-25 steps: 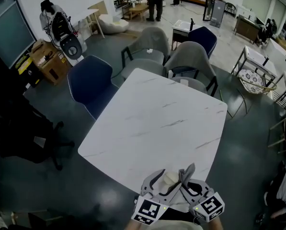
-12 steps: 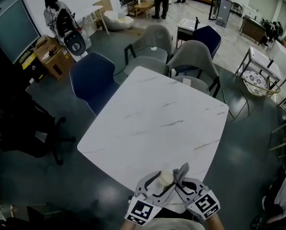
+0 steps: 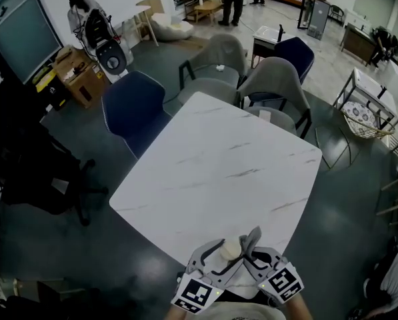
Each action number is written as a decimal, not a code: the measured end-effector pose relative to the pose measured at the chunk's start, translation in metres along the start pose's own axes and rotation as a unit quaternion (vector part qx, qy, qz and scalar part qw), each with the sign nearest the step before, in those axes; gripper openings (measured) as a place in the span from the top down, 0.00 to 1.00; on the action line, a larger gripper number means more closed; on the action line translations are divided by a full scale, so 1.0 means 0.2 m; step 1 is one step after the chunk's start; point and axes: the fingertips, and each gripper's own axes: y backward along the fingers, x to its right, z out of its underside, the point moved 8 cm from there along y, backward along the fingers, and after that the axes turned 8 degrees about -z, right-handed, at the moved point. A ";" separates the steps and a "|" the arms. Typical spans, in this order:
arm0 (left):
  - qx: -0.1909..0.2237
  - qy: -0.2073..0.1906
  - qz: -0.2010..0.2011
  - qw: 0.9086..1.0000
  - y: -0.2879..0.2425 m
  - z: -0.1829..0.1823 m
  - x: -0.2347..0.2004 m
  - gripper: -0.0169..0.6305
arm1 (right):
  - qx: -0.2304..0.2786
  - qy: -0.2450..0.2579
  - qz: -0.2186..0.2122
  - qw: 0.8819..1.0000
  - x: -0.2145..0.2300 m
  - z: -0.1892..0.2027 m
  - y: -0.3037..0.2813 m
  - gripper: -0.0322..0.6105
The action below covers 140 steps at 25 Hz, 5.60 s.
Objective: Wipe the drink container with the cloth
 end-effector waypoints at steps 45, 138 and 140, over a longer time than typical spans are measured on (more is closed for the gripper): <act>-0.039 -0.110 0.135 0.984 0.00 0.01 -0.09 0.56 | -0.162 0.034 -0.003 0.986 0.07 0.37 -0.33 0.88; -0.060 -0.176 0.203 0.961 -0.01 0.08 -0.16 0.56 | -0.176 0.047 -0.096 0.978 0.10 0.20 -0.30 0.88; -0.059 -0.175 0.202 0.962 -0.01 0.08 -0.16 0.56 | -0.180 0.037 -0.094 0.979 0.11 0.23 -0.32 0.88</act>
